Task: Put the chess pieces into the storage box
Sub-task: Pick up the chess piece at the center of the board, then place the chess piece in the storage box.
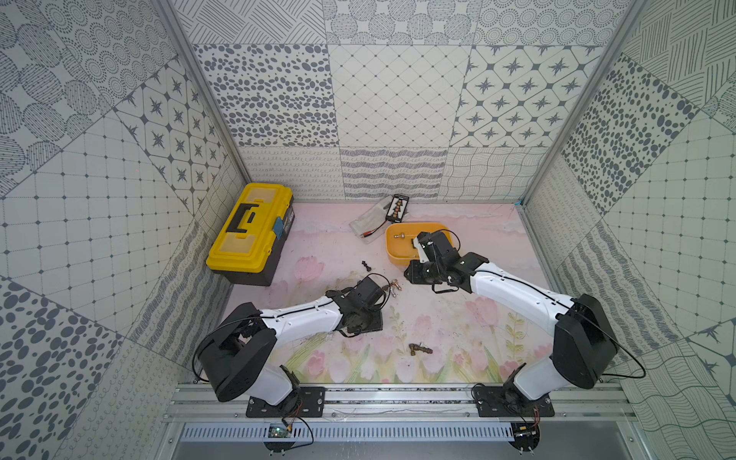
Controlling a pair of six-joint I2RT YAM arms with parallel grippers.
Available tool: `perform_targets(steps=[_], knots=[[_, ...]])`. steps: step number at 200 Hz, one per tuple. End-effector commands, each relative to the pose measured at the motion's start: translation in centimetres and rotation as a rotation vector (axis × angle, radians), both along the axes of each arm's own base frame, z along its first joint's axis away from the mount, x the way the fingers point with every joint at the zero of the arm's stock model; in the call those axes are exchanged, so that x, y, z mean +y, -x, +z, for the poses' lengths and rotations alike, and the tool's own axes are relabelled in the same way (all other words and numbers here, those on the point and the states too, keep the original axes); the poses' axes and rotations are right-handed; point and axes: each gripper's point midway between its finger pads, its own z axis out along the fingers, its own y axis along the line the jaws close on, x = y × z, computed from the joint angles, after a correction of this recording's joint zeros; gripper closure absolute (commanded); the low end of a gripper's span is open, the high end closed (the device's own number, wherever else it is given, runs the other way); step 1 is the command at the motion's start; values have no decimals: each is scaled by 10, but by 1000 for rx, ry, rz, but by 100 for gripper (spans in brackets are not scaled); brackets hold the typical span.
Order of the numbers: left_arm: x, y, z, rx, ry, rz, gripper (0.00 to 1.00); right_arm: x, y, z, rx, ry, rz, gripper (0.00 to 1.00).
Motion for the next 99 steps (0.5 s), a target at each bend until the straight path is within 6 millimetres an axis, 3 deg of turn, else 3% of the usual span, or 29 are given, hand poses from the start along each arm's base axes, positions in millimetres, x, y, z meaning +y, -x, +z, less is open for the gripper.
perform_targets(steps=[1,60,99], knots=[[3,0,17,-18,-25,-25,53,-20,-39,4,-66,83,4,83],[14,-5,23,-17,-130,-36,53,-50,-140,-19,-132,192,-37,81],[17,-11,26,-25,-176,-39,53,-54,-169,-27,-146,215,-50,72]])
